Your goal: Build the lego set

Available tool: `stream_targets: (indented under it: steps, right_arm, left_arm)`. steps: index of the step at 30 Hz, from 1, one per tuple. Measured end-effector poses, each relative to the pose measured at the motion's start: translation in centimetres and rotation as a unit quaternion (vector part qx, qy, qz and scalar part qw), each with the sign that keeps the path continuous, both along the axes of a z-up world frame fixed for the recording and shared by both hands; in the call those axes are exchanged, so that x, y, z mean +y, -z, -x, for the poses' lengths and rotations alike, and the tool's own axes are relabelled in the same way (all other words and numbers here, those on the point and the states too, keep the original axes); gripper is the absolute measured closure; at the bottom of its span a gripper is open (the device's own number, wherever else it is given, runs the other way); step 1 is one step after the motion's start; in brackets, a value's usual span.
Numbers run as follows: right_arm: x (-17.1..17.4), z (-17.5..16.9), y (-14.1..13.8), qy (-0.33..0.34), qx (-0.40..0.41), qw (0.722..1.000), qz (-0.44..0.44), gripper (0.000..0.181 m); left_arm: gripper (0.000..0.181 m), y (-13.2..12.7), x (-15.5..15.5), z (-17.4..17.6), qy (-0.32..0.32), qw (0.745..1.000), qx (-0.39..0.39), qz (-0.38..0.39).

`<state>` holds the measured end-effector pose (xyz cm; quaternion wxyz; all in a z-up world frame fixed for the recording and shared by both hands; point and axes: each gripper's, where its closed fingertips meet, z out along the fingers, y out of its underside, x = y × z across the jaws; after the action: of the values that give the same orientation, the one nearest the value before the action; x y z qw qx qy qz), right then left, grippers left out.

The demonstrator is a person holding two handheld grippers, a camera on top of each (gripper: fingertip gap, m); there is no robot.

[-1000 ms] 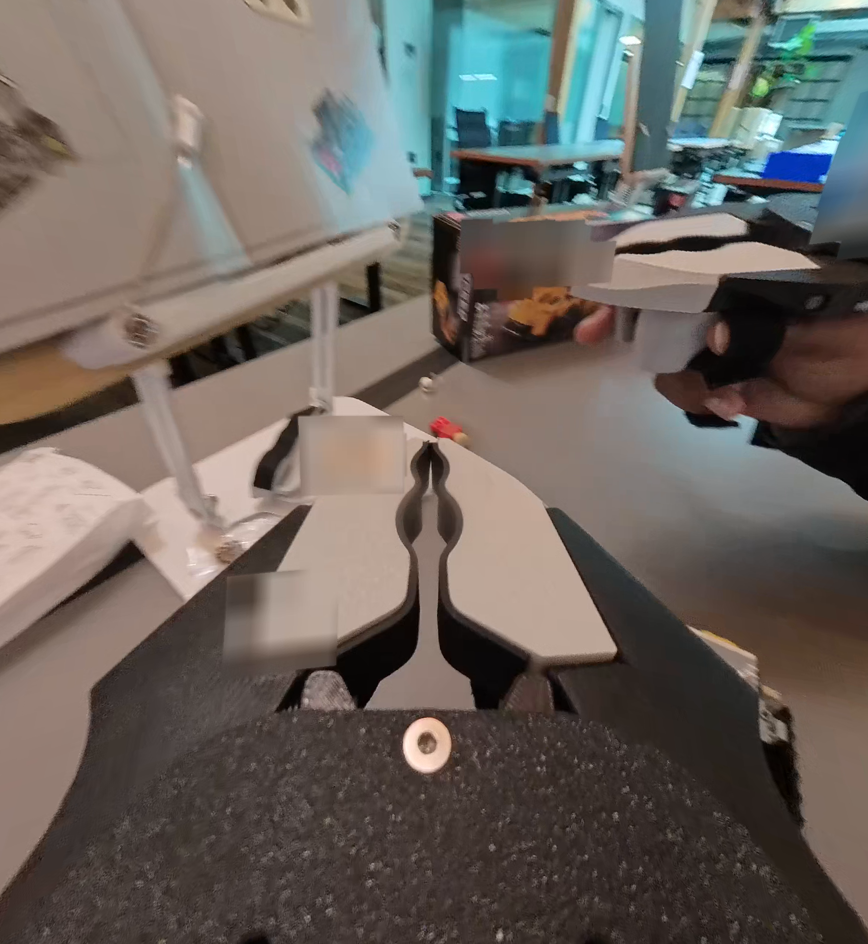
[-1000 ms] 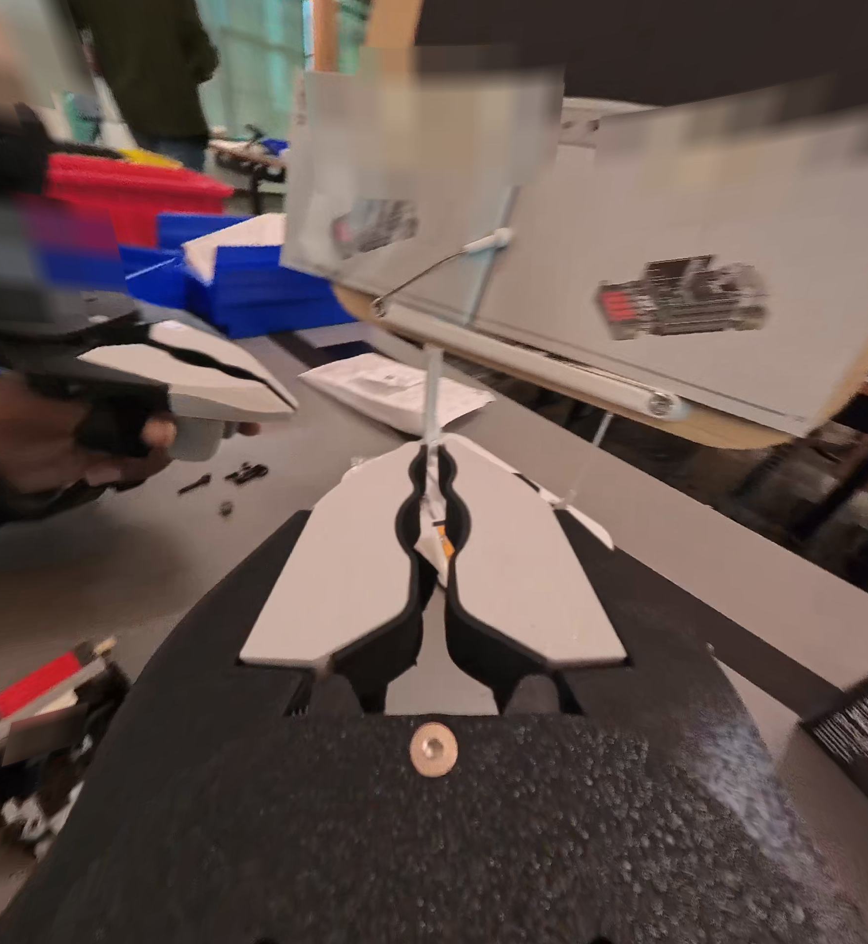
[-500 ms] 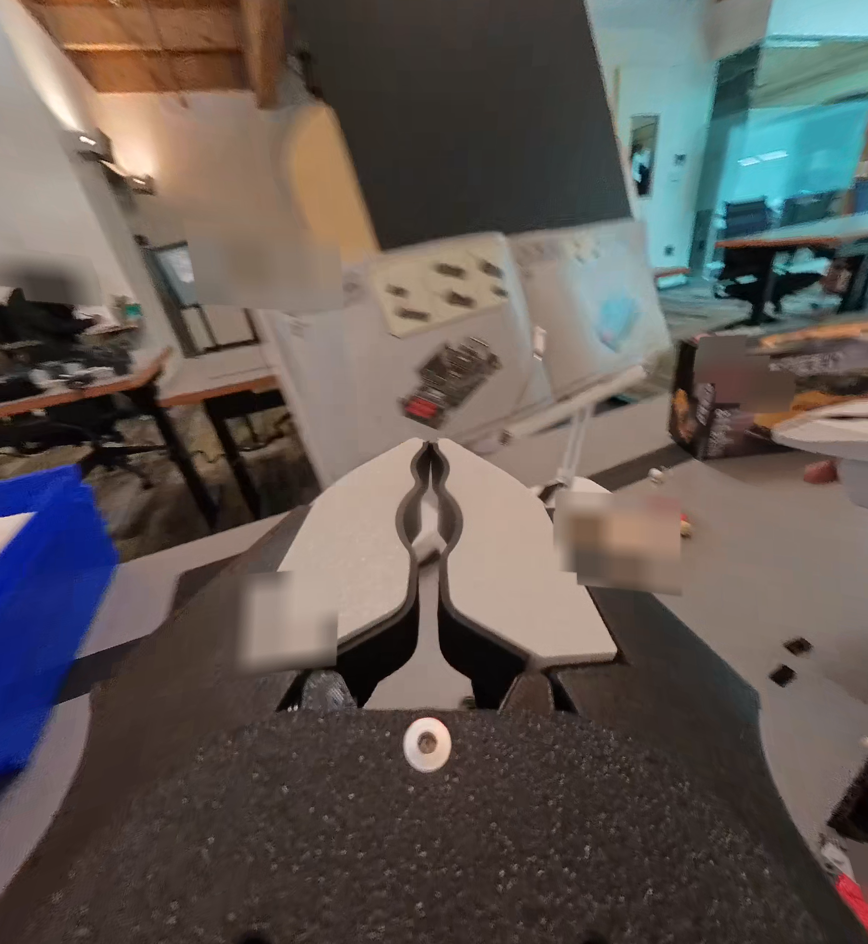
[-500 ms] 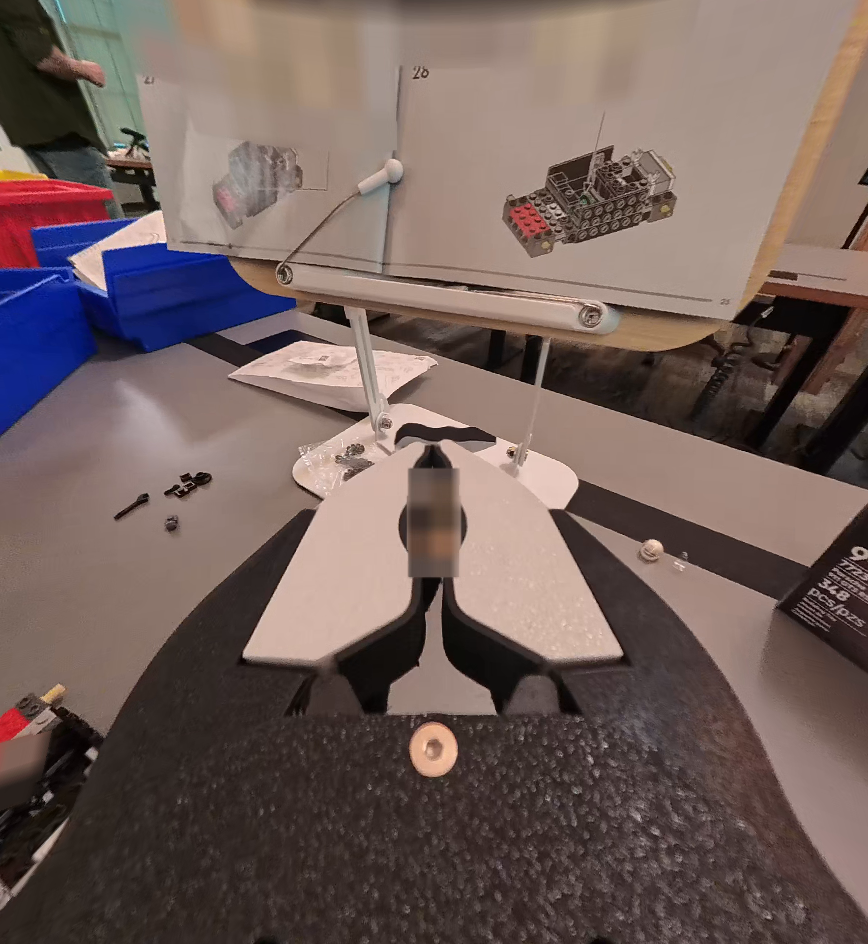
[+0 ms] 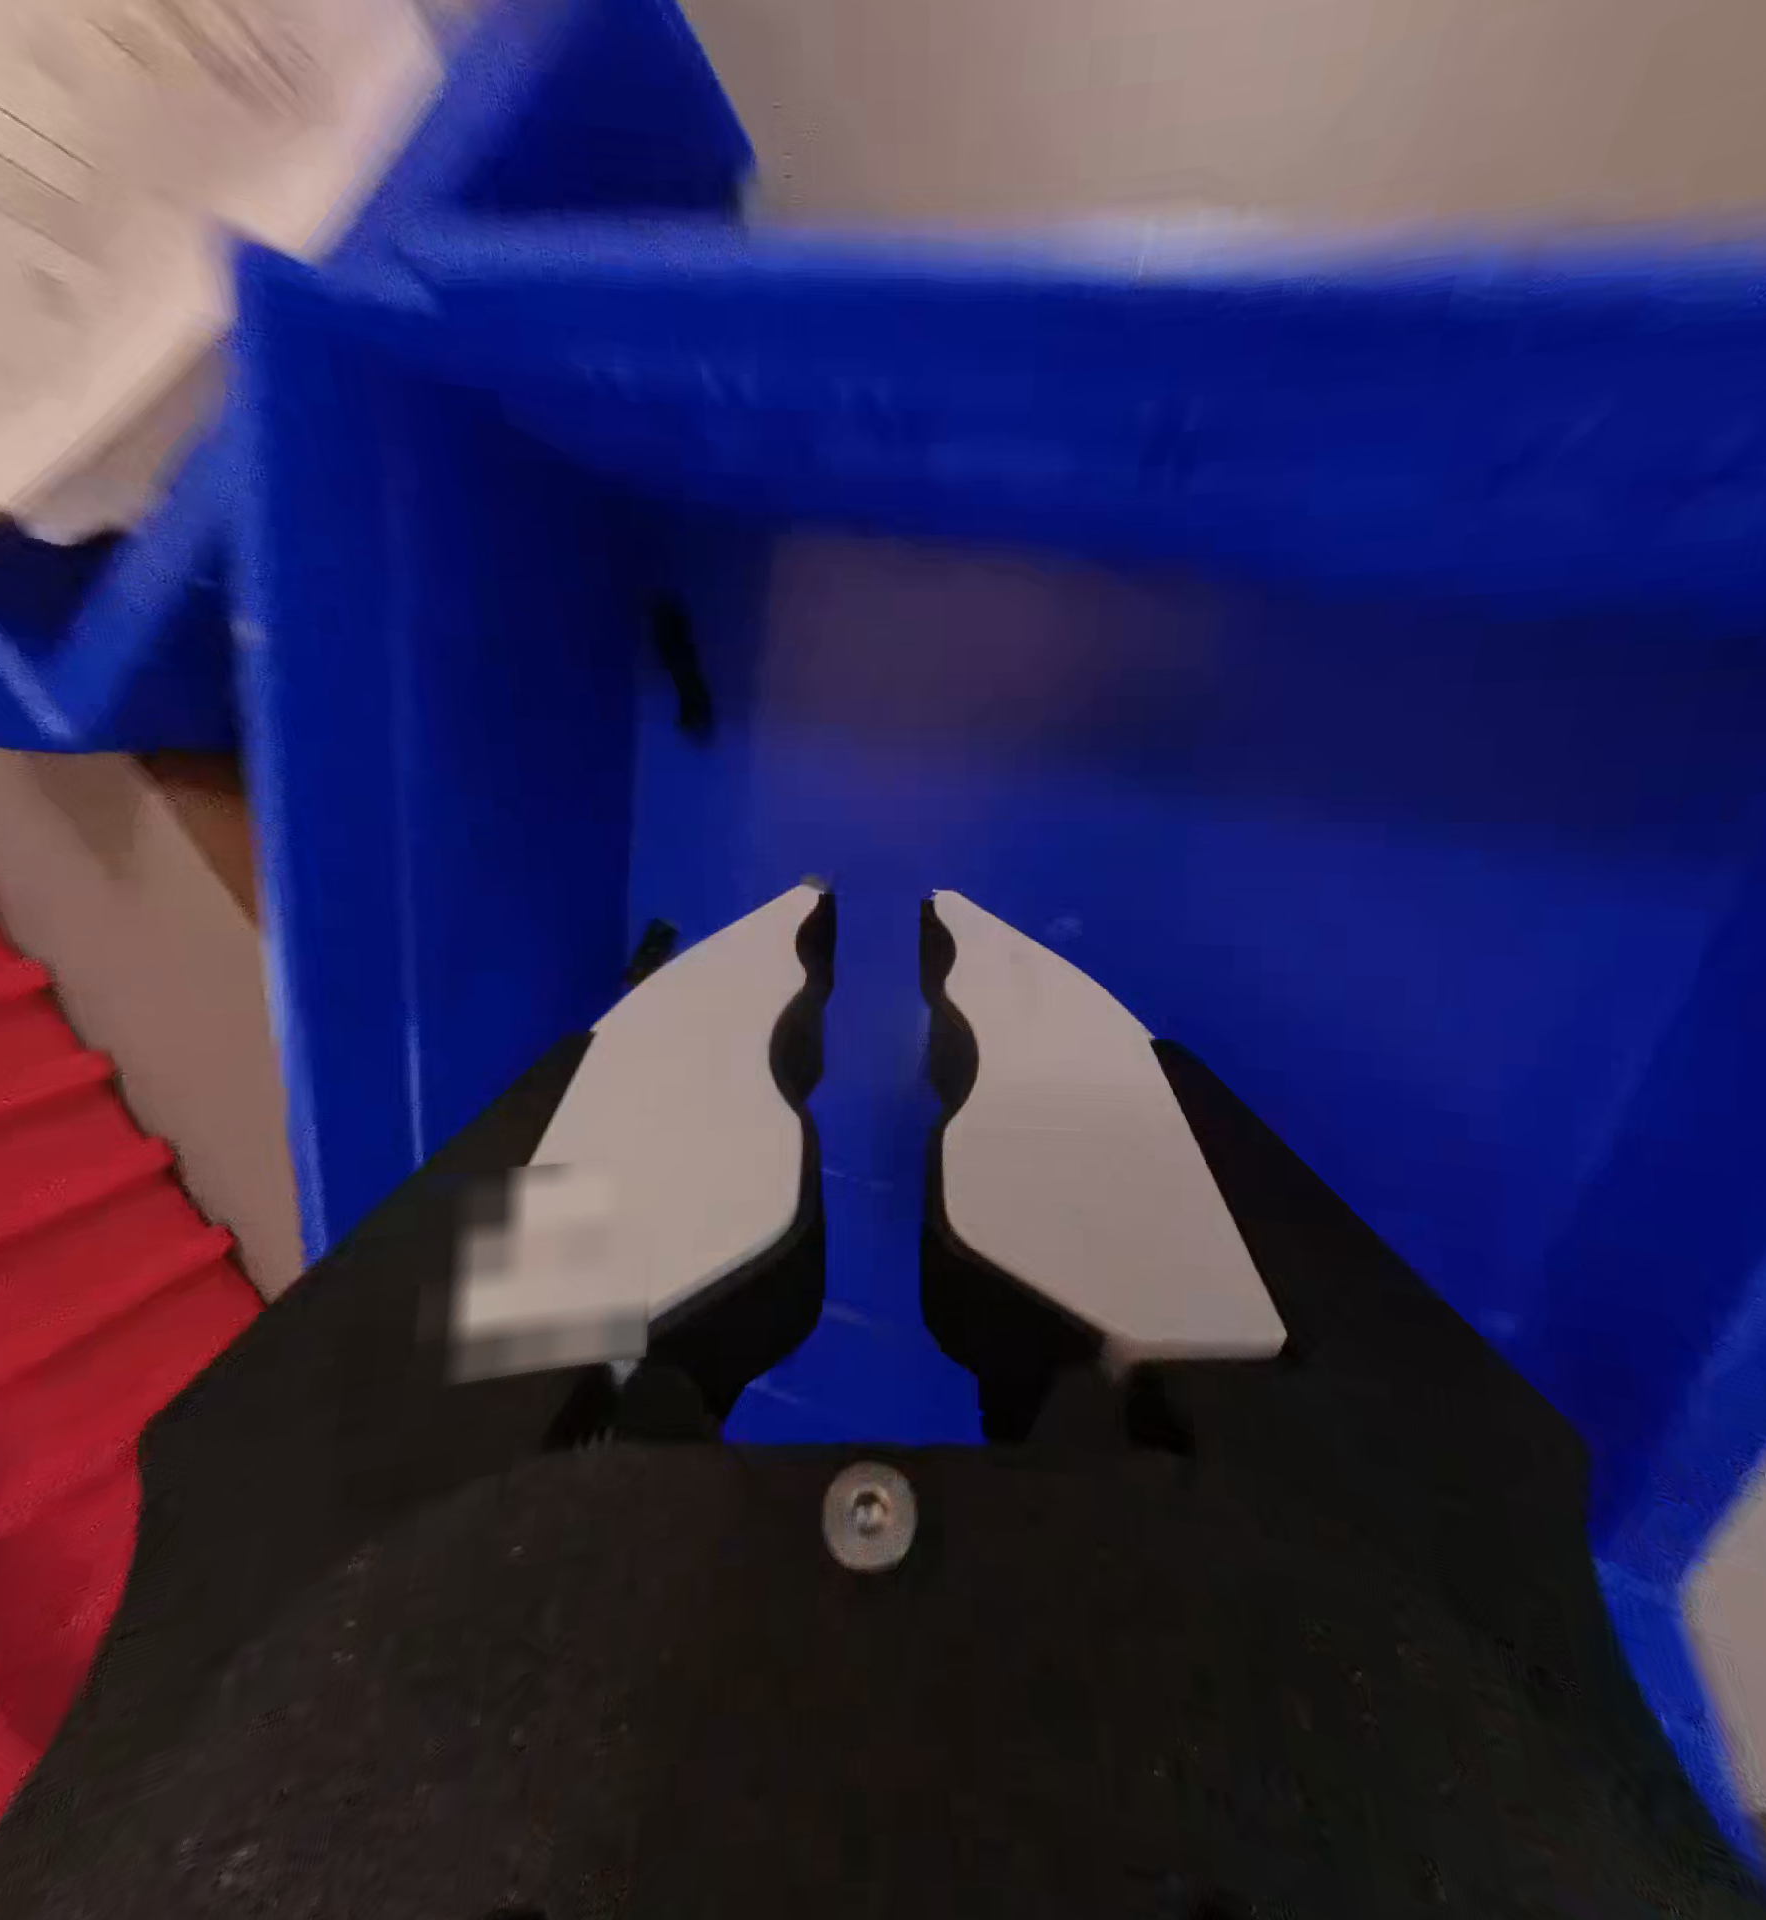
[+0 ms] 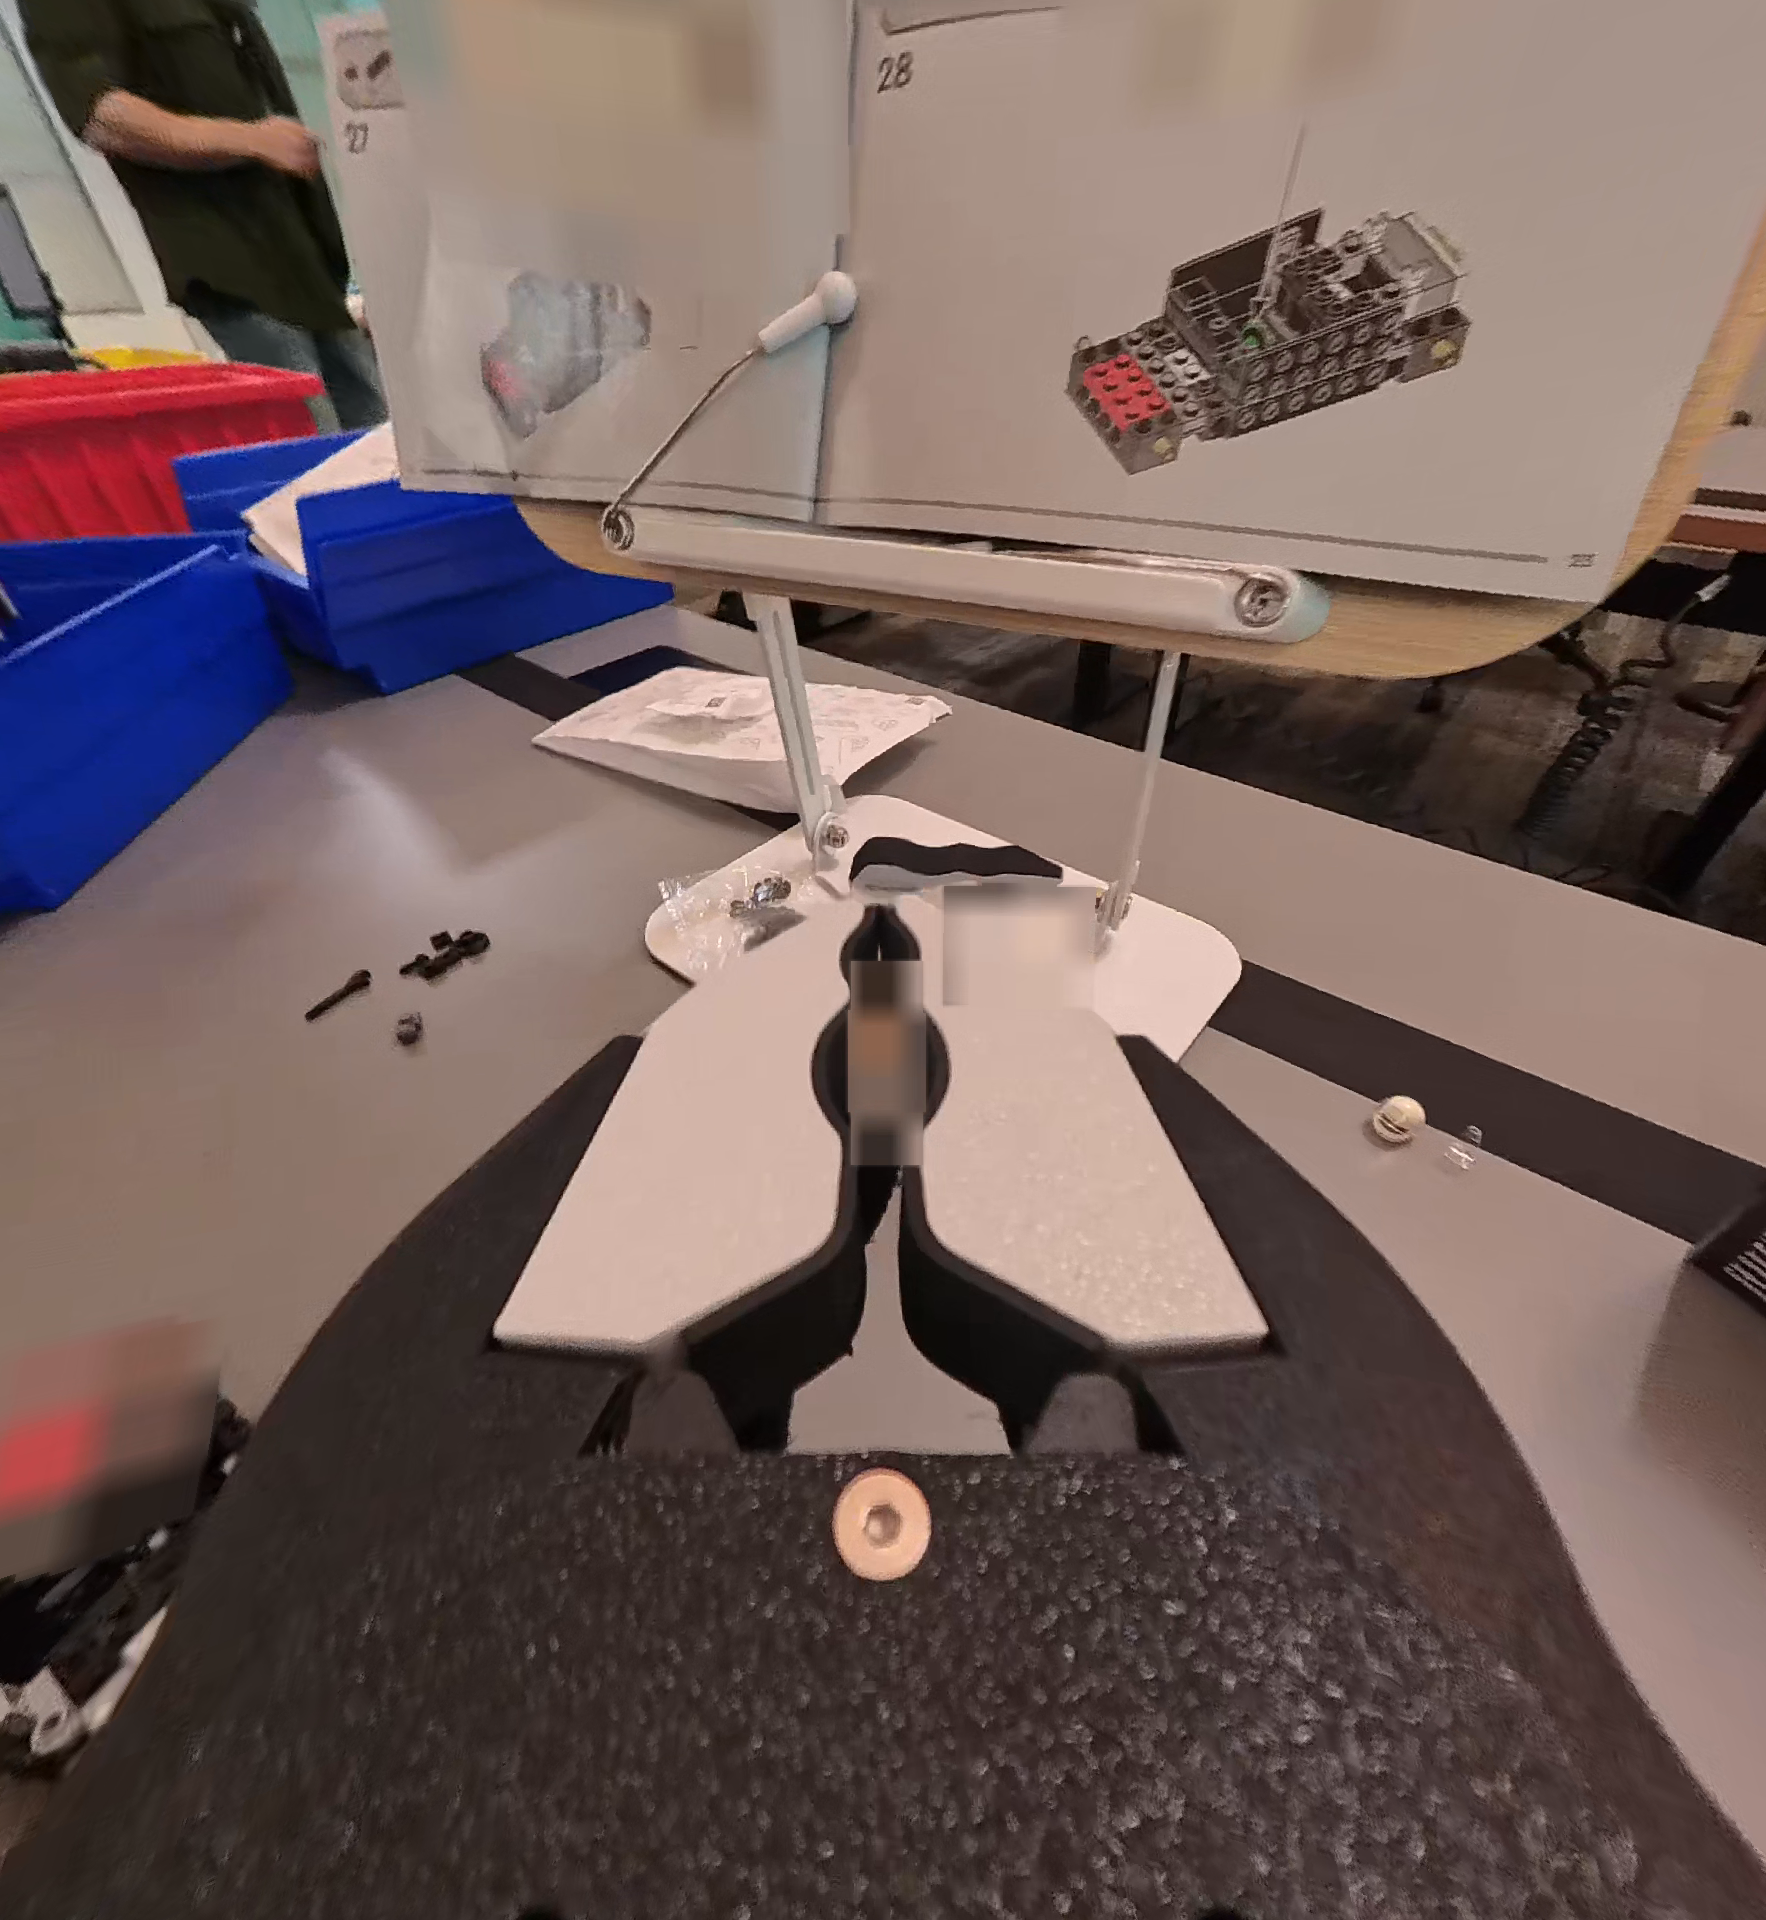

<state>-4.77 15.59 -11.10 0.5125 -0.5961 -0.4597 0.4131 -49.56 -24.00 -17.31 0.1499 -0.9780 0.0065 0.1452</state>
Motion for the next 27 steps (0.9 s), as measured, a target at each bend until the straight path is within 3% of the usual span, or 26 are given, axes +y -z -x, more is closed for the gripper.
stream_targets:
  steps: [3,9,18,27]
  right_arm:
    - [-0.7,0.1,0.8,-0.028,-0.026,0.999,-0.006,0.181]
    - [-0.9,0.4,2.6,-0.047,-0.053,0.997,0.001,0.181]
    - [-2.0,0.8,3.4,-0.095,-0.051,0.994,0.014,0.179]
    - [-2.5,0.8,3.2,-0.105,-0.060,0.993,-0.004,0.179]
  left_arm:
    - [0.160,4.0,-1.9,2.3,0.005,0.997,0.000,0.079]
    - [0.153,7.3,-3.1,4.7,0.027,0.984,0.002,0.179]
    - [0.171,8.0,-3.2,4.9,0.039,0.973,-0.056,0.221]
    - [0.173,7.9,-2.8,3.6,0.010,0.981,-0.091,0.171]
